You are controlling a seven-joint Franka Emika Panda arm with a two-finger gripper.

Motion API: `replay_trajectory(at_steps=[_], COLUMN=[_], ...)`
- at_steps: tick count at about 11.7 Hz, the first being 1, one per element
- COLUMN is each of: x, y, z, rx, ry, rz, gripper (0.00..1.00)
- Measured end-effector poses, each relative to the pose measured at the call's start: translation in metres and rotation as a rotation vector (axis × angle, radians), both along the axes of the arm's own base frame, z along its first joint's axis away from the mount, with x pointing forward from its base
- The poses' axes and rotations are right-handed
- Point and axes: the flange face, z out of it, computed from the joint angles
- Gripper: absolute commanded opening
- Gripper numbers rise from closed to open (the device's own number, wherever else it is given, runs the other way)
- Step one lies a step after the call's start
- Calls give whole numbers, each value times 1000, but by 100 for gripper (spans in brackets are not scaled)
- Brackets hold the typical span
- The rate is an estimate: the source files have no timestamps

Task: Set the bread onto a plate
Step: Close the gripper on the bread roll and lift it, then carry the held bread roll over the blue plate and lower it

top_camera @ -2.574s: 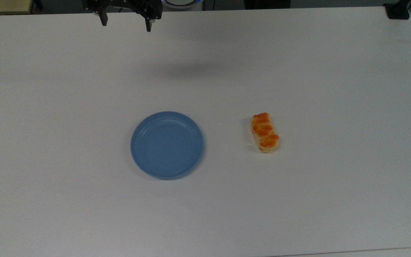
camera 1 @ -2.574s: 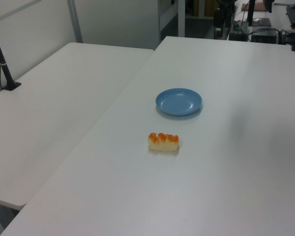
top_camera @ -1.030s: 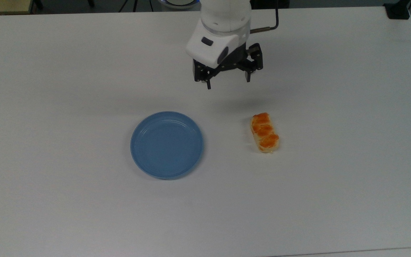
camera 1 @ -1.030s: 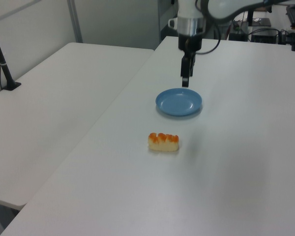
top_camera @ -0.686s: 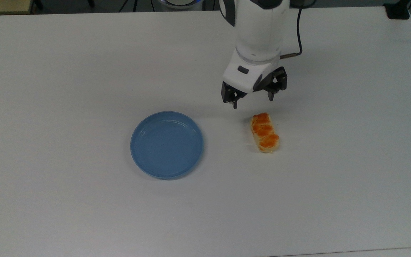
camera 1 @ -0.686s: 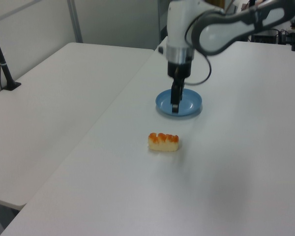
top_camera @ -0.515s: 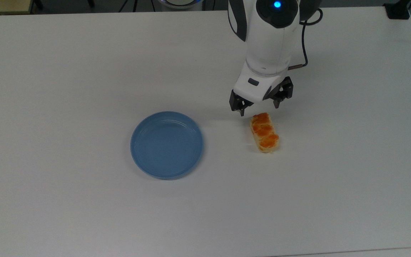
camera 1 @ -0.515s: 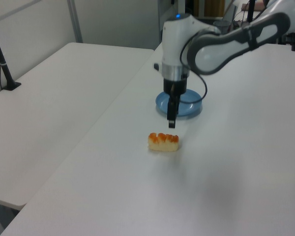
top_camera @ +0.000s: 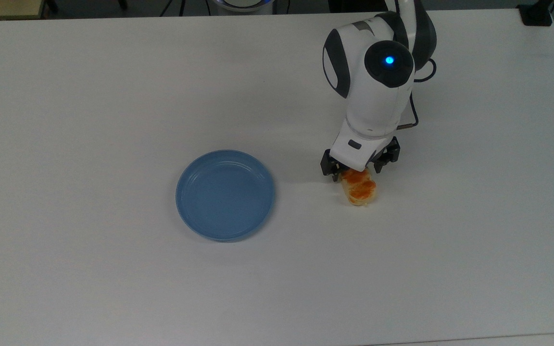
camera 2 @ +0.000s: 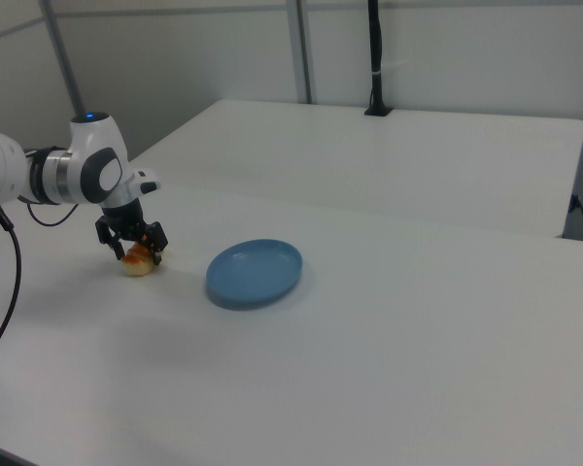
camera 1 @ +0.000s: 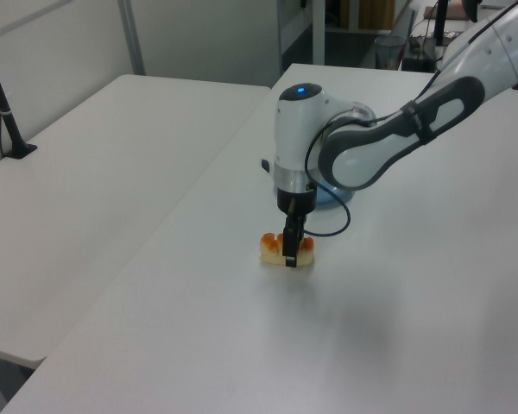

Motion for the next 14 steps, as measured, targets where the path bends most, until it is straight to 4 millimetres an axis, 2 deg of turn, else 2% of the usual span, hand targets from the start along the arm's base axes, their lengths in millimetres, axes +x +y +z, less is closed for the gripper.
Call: replay_trajectory(at_steps=[2, 3, 4, 7, 9, 11, 13, 14], x=[4, 4, 5, 9, 15, 21, 30, 36], y=[8, 9, 9, 8, -2, -35, -89, -121], z=[-4, -4, -2, 5, 31, 63, 85, 88], rx=[5, 5, -9, -37, -40, -73, -114, -133], ry=[-19, -23, -31, -57, -85, -81, -78, -77], rz=[-9, -12, -4, 11, 3, 11, 8, 0], gripper=[46, 29, 21, 21, 24, 28, 32, 32])
